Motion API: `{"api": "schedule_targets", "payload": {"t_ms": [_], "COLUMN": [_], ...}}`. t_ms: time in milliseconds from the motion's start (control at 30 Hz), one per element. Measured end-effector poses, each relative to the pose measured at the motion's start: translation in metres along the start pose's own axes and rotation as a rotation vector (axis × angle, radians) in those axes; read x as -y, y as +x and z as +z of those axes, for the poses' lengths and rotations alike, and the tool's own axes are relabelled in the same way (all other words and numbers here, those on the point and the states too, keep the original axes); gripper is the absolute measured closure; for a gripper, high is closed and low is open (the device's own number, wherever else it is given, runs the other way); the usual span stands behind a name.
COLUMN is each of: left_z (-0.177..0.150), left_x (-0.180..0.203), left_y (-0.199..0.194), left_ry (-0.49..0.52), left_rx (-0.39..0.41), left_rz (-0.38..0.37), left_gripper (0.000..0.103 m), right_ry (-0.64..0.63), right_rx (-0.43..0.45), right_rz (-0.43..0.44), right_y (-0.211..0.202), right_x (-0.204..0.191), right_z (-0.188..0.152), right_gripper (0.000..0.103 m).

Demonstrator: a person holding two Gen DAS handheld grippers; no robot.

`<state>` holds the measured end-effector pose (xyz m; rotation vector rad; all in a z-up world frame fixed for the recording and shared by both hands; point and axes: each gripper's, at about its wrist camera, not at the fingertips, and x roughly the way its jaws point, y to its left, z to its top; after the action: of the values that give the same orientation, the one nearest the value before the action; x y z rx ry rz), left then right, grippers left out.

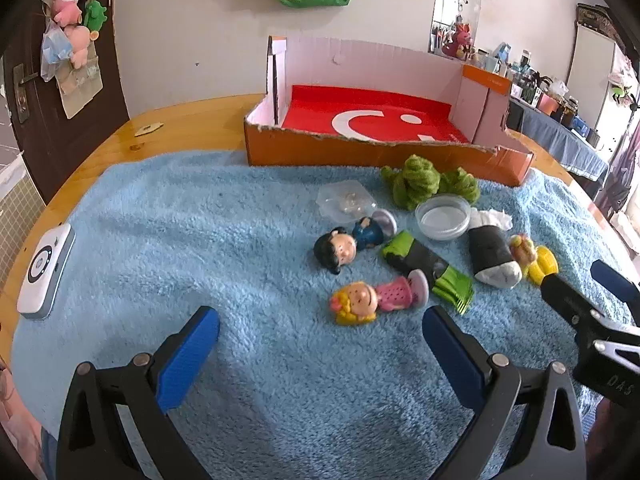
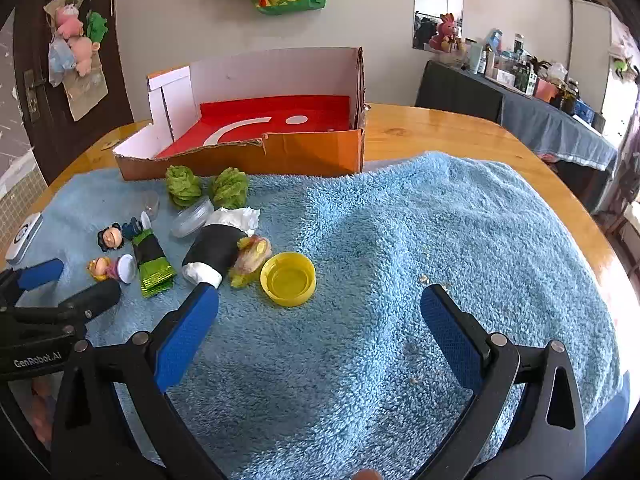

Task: Organize objects
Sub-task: 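Move left tool to the blonde girl figurine while right tool approaches the yellow lid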

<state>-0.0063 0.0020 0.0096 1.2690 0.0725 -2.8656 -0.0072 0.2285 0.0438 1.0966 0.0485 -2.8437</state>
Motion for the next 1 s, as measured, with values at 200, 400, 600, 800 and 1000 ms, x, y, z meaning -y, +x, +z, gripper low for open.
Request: {"api": "schedule_targets", "payload": {"t_ms": [200,400,600,800,1000], "left_z": [0.005,0.006,0.005,0.004,0.003], "left_x": [0.008,0.013,0.016,0.011,0.010], "left_y": [-0.002,-0.004,-0.002,-0.001,-0.001], "left_ry": [0.021,0.032,0.038,0.008,0.002], "left_rx": [0.007,0.019,0.021,0.010,0.009], "left_rz": [0.020,0.048,0.073,0.041,0.043], "left_gripper": [0.000,0.000,0.000,0.000,0.000], "right_ry": [-0.018,-0.017,-0.021,-0.028,-0.030], "right_rx": [0.002,-0.010,-0.017,-0.030,-0.028], "right_rz": [-0.006,0.005,0.011,0.024,0.028], "right_y": [0.000,0.003,0.005,0.007,0.009], "right_x": [0.000,0.001,0.000,-0.003,-0.004], "right_z": [0.002,0.001,0.000,-0.003,-0.004], "right_gripper": [0.000,0.003,0.008,0.014,0.016]}}
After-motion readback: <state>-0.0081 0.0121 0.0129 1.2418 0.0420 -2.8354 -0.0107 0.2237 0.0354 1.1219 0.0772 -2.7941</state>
